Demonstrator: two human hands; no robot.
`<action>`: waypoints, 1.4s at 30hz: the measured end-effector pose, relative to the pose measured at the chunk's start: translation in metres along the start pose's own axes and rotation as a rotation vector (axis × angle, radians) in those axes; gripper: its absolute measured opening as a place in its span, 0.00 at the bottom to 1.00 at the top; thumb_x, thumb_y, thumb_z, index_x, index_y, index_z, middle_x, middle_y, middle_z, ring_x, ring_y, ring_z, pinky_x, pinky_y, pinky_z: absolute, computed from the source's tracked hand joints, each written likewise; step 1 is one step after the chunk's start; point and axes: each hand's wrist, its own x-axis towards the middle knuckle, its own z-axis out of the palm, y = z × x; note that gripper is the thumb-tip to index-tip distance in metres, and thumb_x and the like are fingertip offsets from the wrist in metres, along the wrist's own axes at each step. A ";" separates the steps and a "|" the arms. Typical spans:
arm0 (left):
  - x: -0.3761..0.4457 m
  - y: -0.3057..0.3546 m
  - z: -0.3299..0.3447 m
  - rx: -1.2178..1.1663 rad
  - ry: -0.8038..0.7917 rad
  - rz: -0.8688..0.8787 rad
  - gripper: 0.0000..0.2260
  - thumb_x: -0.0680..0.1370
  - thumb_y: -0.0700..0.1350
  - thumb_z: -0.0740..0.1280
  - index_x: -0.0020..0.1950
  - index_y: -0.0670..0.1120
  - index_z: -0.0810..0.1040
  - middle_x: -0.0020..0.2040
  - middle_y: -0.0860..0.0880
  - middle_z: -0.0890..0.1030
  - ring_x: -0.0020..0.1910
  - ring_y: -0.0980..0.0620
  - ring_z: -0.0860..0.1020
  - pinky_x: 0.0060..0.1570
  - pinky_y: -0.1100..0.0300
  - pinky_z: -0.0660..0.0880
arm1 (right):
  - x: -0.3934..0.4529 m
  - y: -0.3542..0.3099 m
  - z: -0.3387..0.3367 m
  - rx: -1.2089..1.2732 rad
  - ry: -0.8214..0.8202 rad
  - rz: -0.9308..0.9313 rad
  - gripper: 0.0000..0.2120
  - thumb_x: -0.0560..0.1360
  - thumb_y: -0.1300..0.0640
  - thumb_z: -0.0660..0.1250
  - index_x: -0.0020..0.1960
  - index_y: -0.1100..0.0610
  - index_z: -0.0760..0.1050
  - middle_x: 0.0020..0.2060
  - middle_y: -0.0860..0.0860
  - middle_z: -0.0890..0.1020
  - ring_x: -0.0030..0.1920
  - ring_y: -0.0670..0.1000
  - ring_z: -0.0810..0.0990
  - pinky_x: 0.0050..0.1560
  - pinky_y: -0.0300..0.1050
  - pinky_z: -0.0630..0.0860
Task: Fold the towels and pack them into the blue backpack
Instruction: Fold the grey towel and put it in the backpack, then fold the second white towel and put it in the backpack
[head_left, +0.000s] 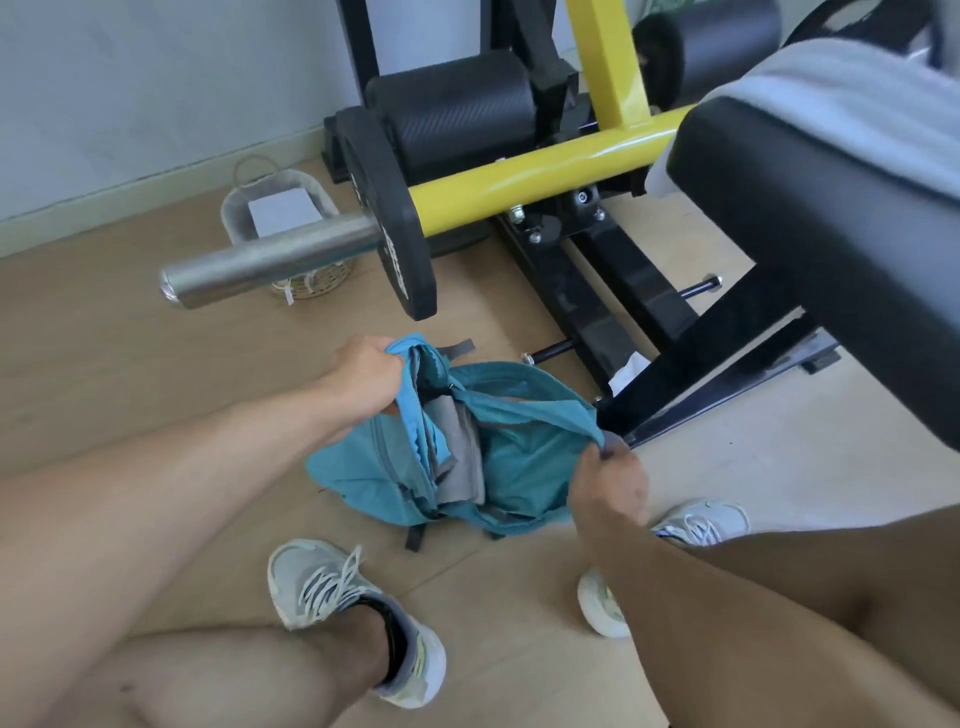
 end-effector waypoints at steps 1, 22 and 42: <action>-0.001 0.004 0.001 0.015 -0.020 -0.007 0.14 0.83 0.37 0.56 0.50 0.42 0.82 0.43 0.39 0.86 0.44 0.40 0.86 0.50 0.45 0.84 | 0.000 -0.013 -0.008 -0.029 0.031 -0.098 0.11 0.79 0.50 0.59 0.49 0.54 0.77 0.37 0.50 0.78 0.39 0.55 0.76 0.40 0.47 0.70; -0.010 0.054 0.022 0.906 -0.225 0.059 0.28 0.78 0.53 0.72 0.73 0.41 0.71 0.63 0.41 0.81 0.51 0.46 0.82 0.57 0.51 0.80 | 0.018 -0.136 -0.084 -0.776 -0.247 -0.463 0.08 0.76 0.52 0.66 0.53 0.55 0.75 0.46 0.51 0.82 0.42 0.53 0.82 0.42 0.45 0.75; -0.062 0.192 0.094 0.124 -0.115 0.907 0.22 0.80 0.45 0.70 0.73 0.54 0.72 0.69 0.57 0.76 0.67 0.57 0.74 0.69 0.47 0.74 | 0.033 -0.139 -0.343 -0.474 0.428 -0.227 0.30 0.75 0.51 0.64 0.76 0.52 0.63 0.73 0.58 0.70 0.74 0.63 0.64 0.72 0.60 0.60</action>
